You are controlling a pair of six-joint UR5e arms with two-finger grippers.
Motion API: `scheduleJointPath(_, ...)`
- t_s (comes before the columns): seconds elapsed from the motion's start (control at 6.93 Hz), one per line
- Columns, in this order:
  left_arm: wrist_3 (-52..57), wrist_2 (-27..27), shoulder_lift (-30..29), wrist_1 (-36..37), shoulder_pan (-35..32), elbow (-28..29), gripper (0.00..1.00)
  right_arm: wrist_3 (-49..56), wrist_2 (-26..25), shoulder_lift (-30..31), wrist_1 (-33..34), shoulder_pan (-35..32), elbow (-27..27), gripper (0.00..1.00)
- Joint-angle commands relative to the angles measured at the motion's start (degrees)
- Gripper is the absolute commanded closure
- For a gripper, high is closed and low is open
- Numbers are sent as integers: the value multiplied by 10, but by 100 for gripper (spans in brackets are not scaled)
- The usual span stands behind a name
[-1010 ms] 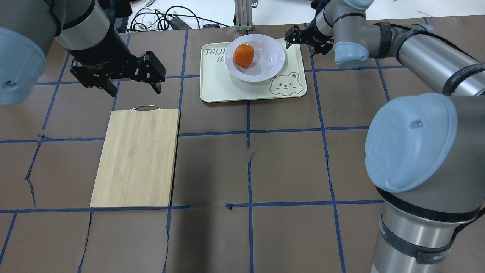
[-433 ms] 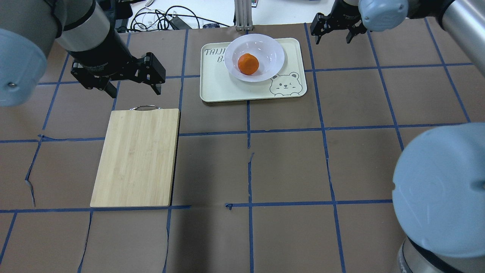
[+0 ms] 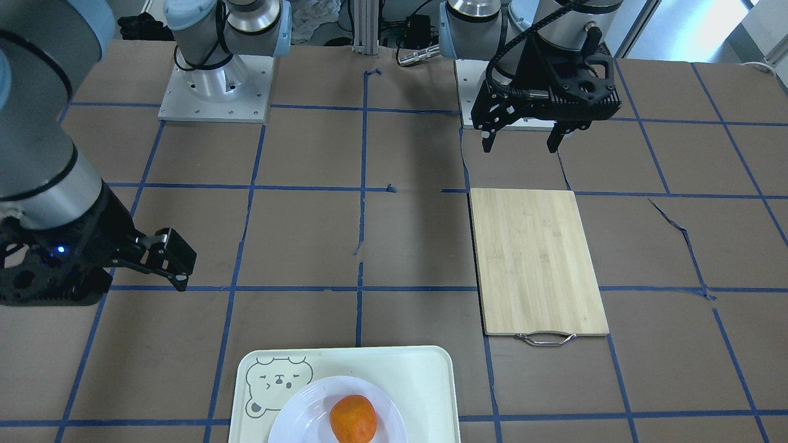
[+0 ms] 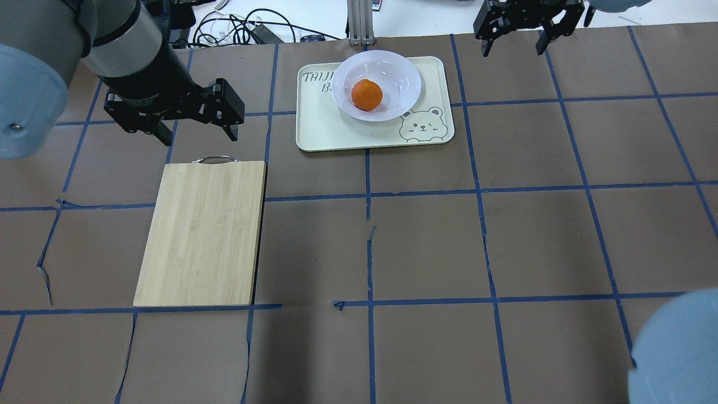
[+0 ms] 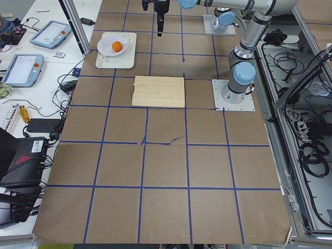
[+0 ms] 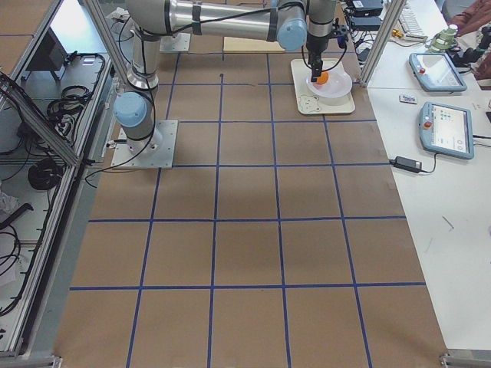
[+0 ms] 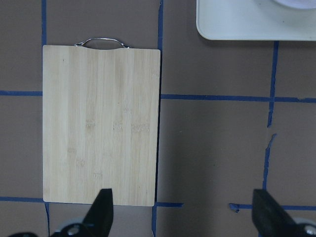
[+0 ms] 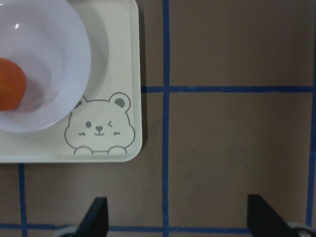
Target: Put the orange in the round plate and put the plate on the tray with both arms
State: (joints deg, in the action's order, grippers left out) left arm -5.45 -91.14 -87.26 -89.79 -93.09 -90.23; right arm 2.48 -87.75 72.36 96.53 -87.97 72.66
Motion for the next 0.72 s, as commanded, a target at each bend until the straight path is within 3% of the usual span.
scheduleJointPath(0.0, 0, 0, 1, 0, 0, 0, 0, 2, -2, 73, -65, -10, 48, 0)
scheduleJointPath(0.29, 0, 0, 2, 0, 0, 0, 0, -2, 0, 121, -47, -12, 111, 0)
scheduleJointPath(0.58, 0, 1, 2, -1, 6, 0, 0, 7, -2, 116, 3, -8, 119, 0)
